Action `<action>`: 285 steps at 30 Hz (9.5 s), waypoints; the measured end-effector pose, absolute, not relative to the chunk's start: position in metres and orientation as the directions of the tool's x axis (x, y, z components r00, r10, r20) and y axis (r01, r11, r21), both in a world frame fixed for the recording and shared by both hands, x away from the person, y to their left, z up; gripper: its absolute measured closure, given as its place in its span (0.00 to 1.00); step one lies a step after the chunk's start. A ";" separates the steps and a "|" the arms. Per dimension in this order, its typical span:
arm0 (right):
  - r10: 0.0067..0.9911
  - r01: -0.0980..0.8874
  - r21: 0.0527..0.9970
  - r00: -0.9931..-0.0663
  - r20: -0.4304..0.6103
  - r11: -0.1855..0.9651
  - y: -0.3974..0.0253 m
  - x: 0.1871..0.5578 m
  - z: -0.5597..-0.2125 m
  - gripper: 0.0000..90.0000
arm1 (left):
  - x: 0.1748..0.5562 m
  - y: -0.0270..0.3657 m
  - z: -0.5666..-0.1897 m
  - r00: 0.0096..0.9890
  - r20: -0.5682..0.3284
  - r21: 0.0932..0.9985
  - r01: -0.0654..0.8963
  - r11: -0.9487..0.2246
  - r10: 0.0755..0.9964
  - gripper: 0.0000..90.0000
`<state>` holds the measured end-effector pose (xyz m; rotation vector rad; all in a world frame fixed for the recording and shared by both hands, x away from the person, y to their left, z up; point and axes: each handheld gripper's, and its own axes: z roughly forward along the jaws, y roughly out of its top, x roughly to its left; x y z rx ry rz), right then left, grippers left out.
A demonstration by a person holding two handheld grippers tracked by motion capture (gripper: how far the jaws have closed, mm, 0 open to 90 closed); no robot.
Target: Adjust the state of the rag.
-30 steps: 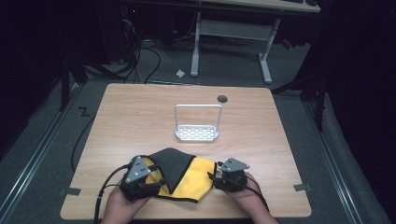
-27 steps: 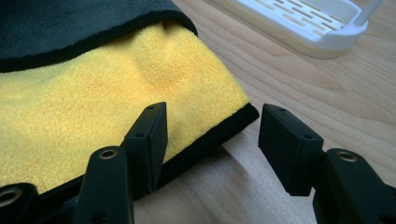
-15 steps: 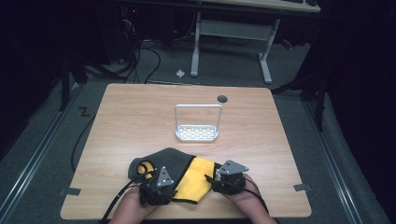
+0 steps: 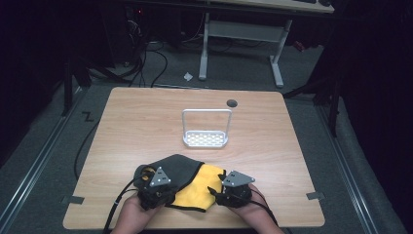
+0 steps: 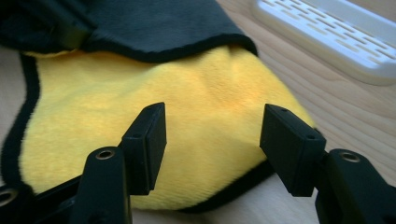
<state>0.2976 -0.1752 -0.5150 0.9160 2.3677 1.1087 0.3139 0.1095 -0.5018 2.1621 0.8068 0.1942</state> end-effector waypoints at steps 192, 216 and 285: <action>0.921 0.654 0.667 -0.363 -0.140 0.358 -0.314 0.293 -0.521 0.81 | 0.337 0.096 -0.528 0.688 -0.188 0.707 0.590 -0.390 0.701 0.84; 0.797 0.473 0.745 -0.590 -0.127 0.470 -0.217 0.292 -0.505 0.63 | 0.444 0.120 -0.529 0.532 -0.249 0.740 0.643 -0.195 0.809 0.52; 0.507 0.284 0.706 -0.853 -0.122 0.649 -0.038 0.289 -0.512 0.80 | 0.456 0.116 -0.539 0.547 -0.391 0.724 0.680 -0.120 0.741 0.95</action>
